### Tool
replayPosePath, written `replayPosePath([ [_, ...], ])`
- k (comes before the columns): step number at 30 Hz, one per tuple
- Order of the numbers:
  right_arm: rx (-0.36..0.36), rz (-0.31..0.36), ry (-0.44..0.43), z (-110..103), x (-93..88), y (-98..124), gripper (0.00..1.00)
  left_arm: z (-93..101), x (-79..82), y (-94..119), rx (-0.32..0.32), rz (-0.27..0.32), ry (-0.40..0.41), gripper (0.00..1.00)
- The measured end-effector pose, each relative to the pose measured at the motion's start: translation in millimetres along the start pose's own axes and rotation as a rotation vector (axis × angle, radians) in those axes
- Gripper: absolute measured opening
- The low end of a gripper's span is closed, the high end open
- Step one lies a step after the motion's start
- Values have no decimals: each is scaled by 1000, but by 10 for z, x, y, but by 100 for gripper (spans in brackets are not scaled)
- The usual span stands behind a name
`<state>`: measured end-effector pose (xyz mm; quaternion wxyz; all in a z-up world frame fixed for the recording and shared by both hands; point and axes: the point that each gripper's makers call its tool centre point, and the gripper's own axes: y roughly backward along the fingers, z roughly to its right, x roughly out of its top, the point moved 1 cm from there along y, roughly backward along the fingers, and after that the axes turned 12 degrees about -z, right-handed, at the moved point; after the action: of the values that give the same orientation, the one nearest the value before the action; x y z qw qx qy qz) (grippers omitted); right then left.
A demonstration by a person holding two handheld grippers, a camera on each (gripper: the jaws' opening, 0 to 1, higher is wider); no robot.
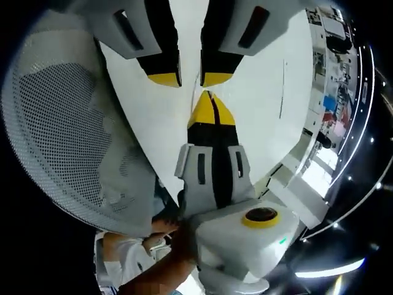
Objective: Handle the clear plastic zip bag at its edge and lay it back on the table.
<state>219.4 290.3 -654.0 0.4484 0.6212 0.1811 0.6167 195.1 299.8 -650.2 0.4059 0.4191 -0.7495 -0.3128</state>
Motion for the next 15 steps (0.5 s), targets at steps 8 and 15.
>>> replayPosePath([
  [8,-2,8,-34,35,13,33,0,-39,-79,-89,66,-62,-65,0],
  [15,-48,32,-38,145,74,132,0,24,-118,-97,33,-71,-39,0],
])
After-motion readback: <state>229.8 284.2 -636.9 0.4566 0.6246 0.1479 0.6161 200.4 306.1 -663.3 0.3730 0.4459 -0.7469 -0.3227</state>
